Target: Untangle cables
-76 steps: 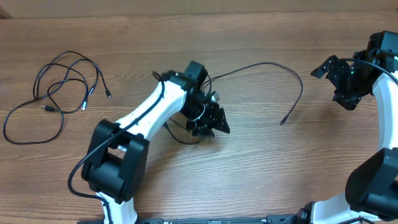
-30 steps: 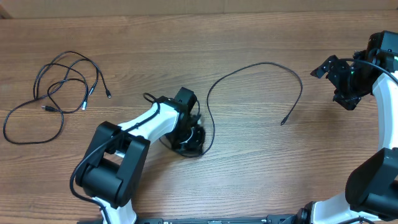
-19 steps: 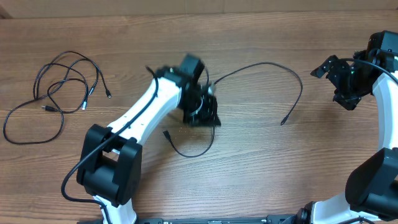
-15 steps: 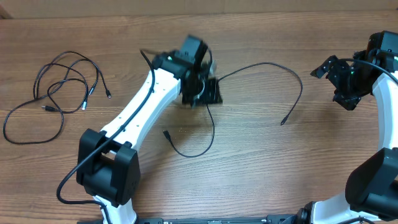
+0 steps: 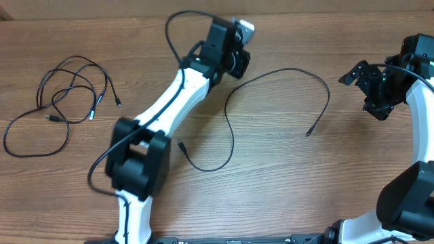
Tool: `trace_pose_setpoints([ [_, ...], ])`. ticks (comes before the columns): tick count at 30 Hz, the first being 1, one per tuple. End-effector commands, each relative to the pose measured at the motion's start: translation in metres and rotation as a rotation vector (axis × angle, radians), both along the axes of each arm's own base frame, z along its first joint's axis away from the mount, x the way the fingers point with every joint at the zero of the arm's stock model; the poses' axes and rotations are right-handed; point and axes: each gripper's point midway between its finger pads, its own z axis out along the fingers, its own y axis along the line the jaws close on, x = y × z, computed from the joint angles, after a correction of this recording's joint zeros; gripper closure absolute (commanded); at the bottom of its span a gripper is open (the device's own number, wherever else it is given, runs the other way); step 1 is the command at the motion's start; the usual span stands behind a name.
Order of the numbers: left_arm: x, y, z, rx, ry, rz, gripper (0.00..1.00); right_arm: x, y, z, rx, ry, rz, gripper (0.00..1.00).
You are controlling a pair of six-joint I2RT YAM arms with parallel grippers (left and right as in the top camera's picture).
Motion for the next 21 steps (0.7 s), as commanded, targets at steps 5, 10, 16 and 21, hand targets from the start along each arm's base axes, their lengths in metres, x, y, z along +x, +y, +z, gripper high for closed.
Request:
trace_pose_setpoints([
  [5, -0.010, -0.002, -0.092, 0.132, 0.126, -0.069, 0.49, -0.001, -0.002, 0.003, -0.011, -0.009, 0.002, 0.00],
  [10, -0.031, 0.015, -0.110, 0.210, 0.231, -0.054, 0.69, -0.001, -0.002, 0.003, -0.011, -0.009, 0.002, 0.00],
  [16, -0.061, 0.035, -0.131, 0.299, 0.369, -0.052, 0.72, -0.001, -0.002, 0.003, -0.011, -0.009, 0.002, 0.00],
  [21, -0.053, 0.098, -0.134, 0.567, 0.340, 0.158, 0.88, -0.001, -0.002, 0.003, -0.011, -0.009, 0.002, 0.00],
])
